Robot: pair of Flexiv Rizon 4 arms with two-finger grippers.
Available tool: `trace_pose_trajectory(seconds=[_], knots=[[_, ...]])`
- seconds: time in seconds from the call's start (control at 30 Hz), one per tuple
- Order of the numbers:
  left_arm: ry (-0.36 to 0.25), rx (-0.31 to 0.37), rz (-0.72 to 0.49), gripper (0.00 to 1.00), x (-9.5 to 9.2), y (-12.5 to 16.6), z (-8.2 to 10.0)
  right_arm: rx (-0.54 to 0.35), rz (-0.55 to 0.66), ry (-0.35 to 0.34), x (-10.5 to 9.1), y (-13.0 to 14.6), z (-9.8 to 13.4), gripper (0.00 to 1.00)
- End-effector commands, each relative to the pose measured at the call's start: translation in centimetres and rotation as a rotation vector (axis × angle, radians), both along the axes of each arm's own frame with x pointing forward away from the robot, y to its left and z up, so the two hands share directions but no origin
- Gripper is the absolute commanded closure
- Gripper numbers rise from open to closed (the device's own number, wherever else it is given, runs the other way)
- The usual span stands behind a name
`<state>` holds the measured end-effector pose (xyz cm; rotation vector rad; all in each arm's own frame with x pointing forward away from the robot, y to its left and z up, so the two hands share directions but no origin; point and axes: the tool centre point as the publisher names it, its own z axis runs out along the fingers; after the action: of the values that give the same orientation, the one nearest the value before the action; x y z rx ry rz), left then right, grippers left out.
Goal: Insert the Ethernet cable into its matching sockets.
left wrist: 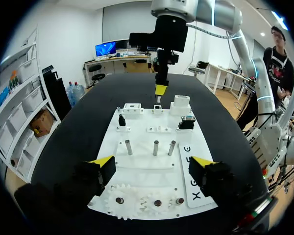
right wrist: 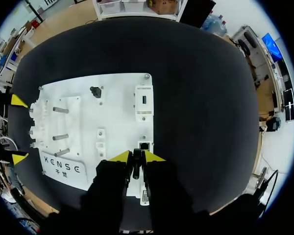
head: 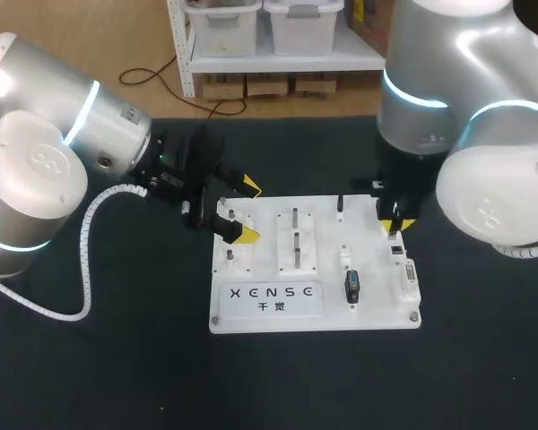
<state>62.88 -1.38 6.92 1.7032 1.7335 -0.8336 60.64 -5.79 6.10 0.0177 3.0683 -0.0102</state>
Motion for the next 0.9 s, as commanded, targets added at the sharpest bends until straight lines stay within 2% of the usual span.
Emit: trace_pose_trajectory(seconds=[0.03, 0.9], knots=[[-0.003, -0.002, 0.001, 0.00, -0.1, 0.1, -0.1, 0.008, -0.001, -0.001, -0.5, -0.6, -0.5, 1.00], [-0.003, -0.002, 0.001, 0.00, -0.1, 0.1, -0.1, 0.017, 0.004, 0.014, 0.4, -1.2, -2.5, 1.00]])
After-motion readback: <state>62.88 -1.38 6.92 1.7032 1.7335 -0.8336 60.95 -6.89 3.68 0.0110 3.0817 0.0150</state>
